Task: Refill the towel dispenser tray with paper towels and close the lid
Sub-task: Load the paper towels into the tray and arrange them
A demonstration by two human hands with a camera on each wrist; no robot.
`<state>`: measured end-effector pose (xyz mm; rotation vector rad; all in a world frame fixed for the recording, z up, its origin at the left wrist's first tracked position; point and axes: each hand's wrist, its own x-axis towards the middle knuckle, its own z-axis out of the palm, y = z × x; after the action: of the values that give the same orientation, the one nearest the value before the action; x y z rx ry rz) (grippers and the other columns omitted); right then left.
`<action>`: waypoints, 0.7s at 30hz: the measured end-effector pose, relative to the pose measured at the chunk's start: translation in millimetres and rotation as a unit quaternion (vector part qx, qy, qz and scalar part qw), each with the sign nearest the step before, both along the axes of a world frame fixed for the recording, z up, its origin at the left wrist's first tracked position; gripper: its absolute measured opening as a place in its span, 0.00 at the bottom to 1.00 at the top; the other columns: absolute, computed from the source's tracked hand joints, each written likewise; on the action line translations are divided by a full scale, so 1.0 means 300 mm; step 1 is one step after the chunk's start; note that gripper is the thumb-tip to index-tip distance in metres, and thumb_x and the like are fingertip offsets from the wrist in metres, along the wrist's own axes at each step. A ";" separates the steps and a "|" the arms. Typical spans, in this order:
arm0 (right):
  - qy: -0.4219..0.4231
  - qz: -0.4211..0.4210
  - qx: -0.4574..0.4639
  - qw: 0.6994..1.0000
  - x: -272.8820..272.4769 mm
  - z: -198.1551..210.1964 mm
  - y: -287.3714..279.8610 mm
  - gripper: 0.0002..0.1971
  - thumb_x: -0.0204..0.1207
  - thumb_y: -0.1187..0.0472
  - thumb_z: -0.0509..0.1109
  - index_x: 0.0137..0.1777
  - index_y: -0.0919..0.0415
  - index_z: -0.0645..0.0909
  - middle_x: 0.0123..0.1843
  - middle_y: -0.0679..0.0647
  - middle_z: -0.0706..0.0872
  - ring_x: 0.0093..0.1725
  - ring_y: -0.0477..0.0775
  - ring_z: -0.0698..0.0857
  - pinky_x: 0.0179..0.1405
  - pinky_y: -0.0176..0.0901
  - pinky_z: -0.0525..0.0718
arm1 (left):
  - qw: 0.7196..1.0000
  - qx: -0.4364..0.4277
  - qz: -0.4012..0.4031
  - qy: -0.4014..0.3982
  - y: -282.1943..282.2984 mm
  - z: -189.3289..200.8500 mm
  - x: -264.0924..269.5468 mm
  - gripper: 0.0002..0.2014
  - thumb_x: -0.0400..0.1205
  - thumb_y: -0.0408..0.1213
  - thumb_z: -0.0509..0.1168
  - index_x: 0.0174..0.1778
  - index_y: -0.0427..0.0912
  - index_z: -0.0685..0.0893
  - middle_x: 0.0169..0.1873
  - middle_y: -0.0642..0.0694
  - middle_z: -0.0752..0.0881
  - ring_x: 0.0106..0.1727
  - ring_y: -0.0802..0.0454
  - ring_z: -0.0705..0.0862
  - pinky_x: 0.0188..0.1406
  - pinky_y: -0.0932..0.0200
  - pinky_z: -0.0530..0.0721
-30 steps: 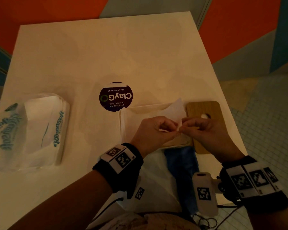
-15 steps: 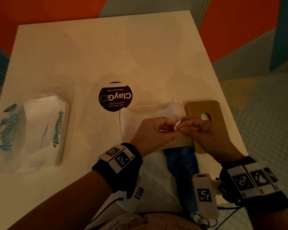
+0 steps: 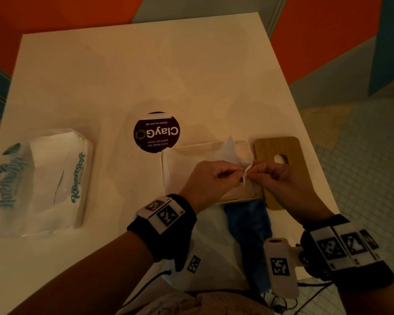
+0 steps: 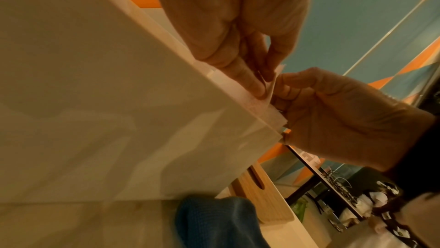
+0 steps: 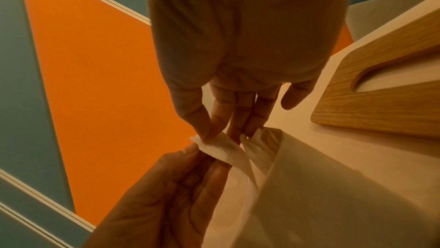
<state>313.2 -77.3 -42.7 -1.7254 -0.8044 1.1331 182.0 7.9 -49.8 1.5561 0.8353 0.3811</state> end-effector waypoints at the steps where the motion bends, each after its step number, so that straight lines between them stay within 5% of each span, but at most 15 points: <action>1: 0.003 -0.001 -0.001 1.000 -0.001 0.002 0.000 0.14 0.73 0.69 0.67 0.33 0.50 0.83 0.47 0.40 0.85 0.50 0.36 0.81 0.47 0.24 0.79 | 1.000 0.004 -0.001 0.001 0.000 0.000 0.002 0.09 0.76 0.26 0.66 0.50 0.31 0.86 0.45 0.33 0.90 0.44 0.43 0.88 0.55 0.47 0.86; 5: 0.036 -0.020 0.002 0.999 -0.006 0.013 0.001 0.14 0.72 0.70 0.68 0.31 0.52 0.84 0.44 0.44 0.86 0.46 0.36 0.83 0.46 0.25 0.80 | 0.999 0.048 0.004 -0.002 -0.002 -0.002 0.014 0.08 0.73 0.32 0.68 0.45 0.32 0.88 0.39 0.34 0.90 0.32 0.62 0.81 0.44 0.62 0.83; 9: 0.048 -0.044 -0.003 0.998 -0.015 0.017 0.004 0.08 0.64 0.62 0.74 0.26 0.51 0.85 0.40 0.47 0.87 0.46 0.47 0.85 0.54 0.42 0.80 | 0.997 0.078 0.000 -0.012 -0.002 -0.007 0.022 0.08 0.70 0.28 0.68 0.42 0.31 0.87 0.37 0.40 0.88 0.31 0.74 0.81 0.36 0.80 0.77; 13: -0.018 -0.034 -0.013 0.999 -0.014 0.016 0.009 0.10 0.70 0.67 0.72 0.29 0.54 0.82 0.42 0.50 0.86 0.45 0.44 0.83 0.54 0.45 0.80 | 0.994 0.109 -0.029 -0.016 -0.007 -0.012 0.017 0.09 0.70 0.32 0.66 0.41 0.32 0.87 0.36 0.47 0.85 0.33 0.77 0.80 0.38 0.81 0.77; 16: -0.164 -0.001 -0.025 0.986 0.005 0.017 0.002 0.15 0.69 0.66 0.73 0.27 0.48 0.77 0.46 0.41 0.82 0.51 0.38 0.81 0.59 0.36 0.76 | 0.994 0.106 -0.012 0.001 0.001 -0.013 0.005 0.02 0.72 0.27 0.68 0.38 0.33 0.86 0.30 0.57 0.82 0.32 0.75 0.80 0.37 0.80 0.77; 19: -0.352 0.042 -0.066 0.933 0.025 0.019 -0.014 0.10 0.65 0.59 0.75 0.31 0.47 0.77 0.55 0.48 0.83 0.63 0.59 0.78 0.65 0.61 0.68 | 0.995 0.089 0.027 0.021 0.028 -0.014 -0.017 0.08 0.73 0.25 0.67 0.33 0.43 0.82 0.28 0.60 0.79 0.29 0.70 0.79 0.38 0.71 0.81; 21: -0.454 0.051 -0.089 0.885 0.021 0.029 -0.023 0.12 0.61 0.59 0.78 0.40 0.54 0.77 0.61 0.57 0.81 0.61 0.67 0.77 0.60 0.65 0.67 | 0.996 0.072 0.035 0.026 0.036 -0.005 -0.034 0.14 0.74 0.27 0.66 0.29 0.51 0.79 0.30 0.60 0.80 0.30 0.69 0.80 0.41 0.62 0.86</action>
<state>319.3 -84.1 -34.0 -2.4178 -1.3834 0.4013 171.9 18.8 -51.4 1.6792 0.9199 0.4618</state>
